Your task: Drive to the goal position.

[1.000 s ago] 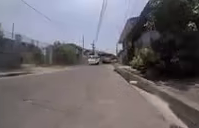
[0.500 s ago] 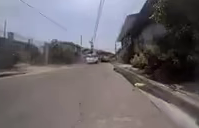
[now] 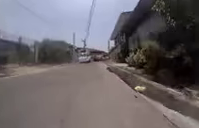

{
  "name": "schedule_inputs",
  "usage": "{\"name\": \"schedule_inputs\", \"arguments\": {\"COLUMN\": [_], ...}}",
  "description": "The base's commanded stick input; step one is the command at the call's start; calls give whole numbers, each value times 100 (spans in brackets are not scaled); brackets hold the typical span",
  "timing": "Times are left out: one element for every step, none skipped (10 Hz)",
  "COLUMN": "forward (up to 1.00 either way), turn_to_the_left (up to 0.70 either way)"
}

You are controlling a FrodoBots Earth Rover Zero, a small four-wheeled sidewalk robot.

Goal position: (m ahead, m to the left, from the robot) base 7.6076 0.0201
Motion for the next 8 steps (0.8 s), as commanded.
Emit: {"name": "schedule_inputs", "arguments": {"forward": [100,100,100,100,100,100,100,100], "turn_to_the_left": [0,0,0,0,0,0,0,0]}}
